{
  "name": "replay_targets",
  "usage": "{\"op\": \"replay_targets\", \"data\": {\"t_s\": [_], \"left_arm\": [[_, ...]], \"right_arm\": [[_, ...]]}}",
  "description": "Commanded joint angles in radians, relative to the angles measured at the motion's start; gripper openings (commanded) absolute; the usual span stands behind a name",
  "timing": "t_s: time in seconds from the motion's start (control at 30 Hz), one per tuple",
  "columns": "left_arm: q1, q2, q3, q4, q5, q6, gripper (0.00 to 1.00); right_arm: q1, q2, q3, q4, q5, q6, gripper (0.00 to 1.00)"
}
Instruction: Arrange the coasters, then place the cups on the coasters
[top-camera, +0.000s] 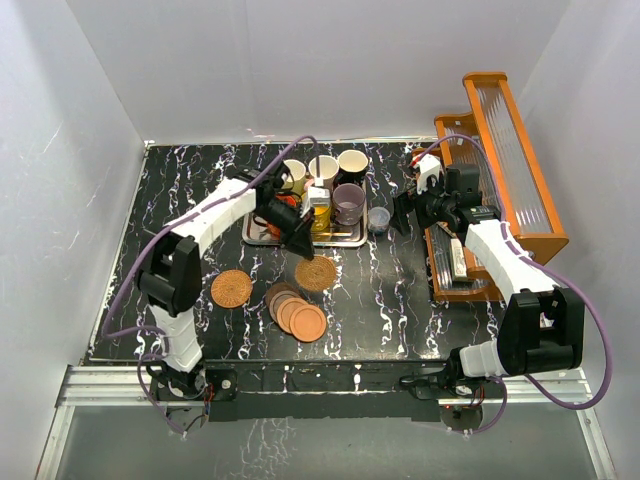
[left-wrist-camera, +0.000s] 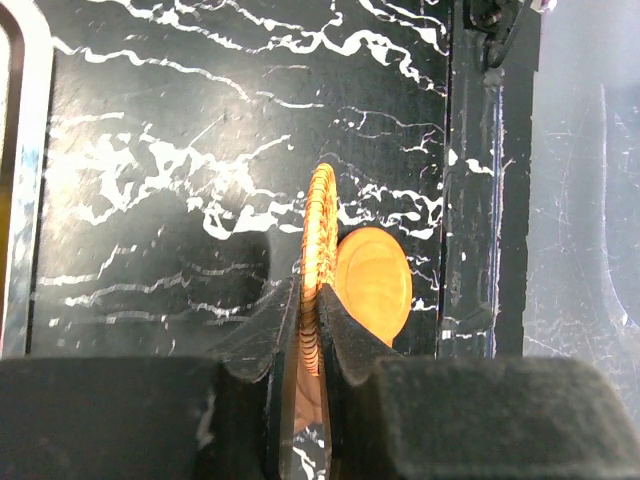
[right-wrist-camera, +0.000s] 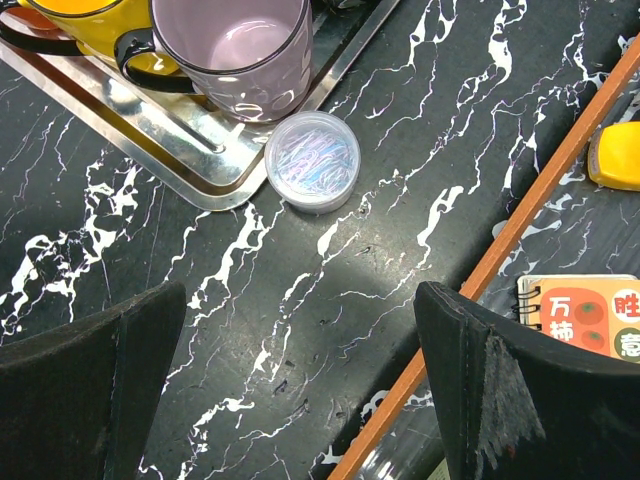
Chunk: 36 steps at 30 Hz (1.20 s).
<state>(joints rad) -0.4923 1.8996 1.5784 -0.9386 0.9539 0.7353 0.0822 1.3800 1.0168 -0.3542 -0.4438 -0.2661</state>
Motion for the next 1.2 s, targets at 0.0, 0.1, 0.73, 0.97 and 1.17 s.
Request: {"op": "replay_targets", "data": {"t_s": [0.0, 0.1, 0.73, 0.97, 1.17], "left_arm": [[0.071, -0.115, -0.043, -0.042, -0.017, 0.022, 0.00], [0.147, -0.156, -0.087, -0.062, -0.075, 0.023, 0.00], [0.365, -0.219, -0.369, 0.162, -0.296, -0.032, 0.00], [0.363, -0.131, -0.354, 0.183, -0.223, -0.082, 0.00], [0.329, -0.103, -0.390, 0.200, -0.176, -0.114, 0.00]], "right_arm": [[-0.004, -0.016, -0.005, 0.060, -0.003, -0.016, 0.98], [-0.005, -0.022, -0.004, 0.060, -0.005, -0.016, 0.98], [-0.004, -0.029, -0.004, 0.059, -0.013, -0.016, 0.98], [-0.004, -0.018, -0.003, 0.058, -0.011, -0.016, 0.98], [-0.004, -0.012, -0.004, 0.058, -0.013, -0.019, 0.98]]}}
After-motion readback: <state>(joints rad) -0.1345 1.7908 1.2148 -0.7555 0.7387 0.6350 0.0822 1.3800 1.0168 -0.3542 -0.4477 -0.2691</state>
